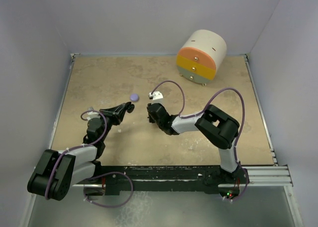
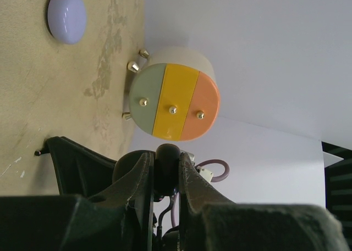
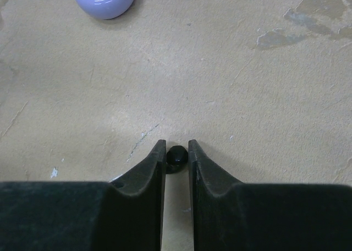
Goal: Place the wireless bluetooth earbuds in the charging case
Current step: Adjust the earbud at the center of the board.
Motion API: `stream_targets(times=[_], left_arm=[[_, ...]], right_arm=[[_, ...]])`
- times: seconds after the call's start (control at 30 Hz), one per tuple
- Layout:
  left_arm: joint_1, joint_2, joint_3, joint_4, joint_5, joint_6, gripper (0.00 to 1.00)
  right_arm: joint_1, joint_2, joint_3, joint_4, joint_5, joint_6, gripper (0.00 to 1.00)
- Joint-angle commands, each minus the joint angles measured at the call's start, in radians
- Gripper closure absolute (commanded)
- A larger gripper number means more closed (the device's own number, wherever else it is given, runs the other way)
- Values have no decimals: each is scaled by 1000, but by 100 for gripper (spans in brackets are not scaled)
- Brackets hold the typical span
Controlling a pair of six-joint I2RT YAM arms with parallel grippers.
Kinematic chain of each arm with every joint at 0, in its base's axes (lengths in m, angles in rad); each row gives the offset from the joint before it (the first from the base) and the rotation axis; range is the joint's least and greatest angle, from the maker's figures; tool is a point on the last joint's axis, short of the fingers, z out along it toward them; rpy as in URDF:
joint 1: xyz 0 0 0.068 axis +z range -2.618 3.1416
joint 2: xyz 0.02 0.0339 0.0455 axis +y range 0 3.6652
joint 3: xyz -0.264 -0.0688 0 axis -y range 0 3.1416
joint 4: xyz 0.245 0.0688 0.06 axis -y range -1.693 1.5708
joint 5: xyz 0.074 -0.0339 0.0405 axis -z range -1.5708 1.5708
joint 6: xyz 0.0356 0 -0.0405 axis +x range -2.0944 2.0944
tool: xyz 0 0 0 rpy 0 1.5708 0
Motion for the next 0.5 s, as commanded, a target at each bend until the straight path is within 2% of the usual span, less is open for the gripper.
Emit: stream_targets(times=[0.0,0.13,0.47], left_arm=[[9,-11,0,46,9,-1,100],[10,-7,-2,50,12,0,100],[22,-11,-7,58,21,-11,100]], right_arm=[[4,31,-22,-162,24,-1,84],[3,-8,-31,-119,27,-50,84],[2,-10,18,-61,-69,-336,82]])
